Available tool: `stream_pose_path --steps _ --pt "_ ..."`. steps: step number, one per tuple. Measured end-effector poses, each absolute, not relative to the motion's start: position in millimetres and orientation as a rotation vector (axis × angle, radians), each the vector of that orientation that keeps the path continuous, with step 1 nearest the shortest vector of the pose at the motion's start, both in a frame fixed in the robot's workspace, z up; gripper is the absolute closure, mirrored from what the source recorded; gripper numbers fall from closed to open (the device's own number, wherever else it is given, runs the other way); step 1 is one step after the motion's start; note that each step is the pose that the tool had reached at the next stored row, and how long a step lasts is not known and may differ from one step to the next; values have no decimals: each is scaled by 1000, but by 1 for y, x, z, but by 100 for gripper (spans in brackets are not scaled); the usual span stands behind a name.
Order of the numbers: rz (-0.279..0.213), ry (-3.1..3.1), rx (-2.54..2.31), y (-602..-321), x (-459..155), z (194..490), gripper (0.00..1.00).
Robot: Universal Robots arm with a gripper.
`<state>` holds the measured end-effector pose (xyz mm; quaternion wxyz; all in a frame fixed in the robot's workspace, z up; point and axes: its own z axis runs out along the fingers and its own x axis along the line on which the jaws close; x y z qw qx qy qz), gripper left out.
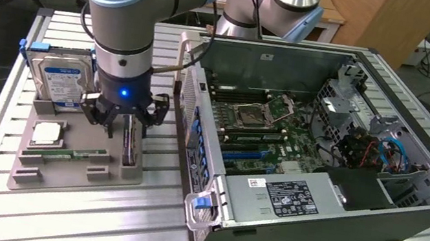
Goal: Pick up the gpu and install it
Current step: 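Pick up the gpu and move the gpu toward the slot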
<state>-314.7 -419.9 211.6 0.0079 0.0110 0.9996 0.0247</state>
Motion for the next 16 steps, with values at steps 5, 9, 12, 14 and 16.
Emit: stream_pose_path --steps 5,9,12,14,16 --pt "77 3125 37 -419 -315 209 35" --pt "77 3125 37 -419 -315 209 35" --pt "77 3125 37 -419 -315 209 36" --pt "77 3125 37 -419 -315 209 43" --pt "77 3125 37 -419 -315 208 55"
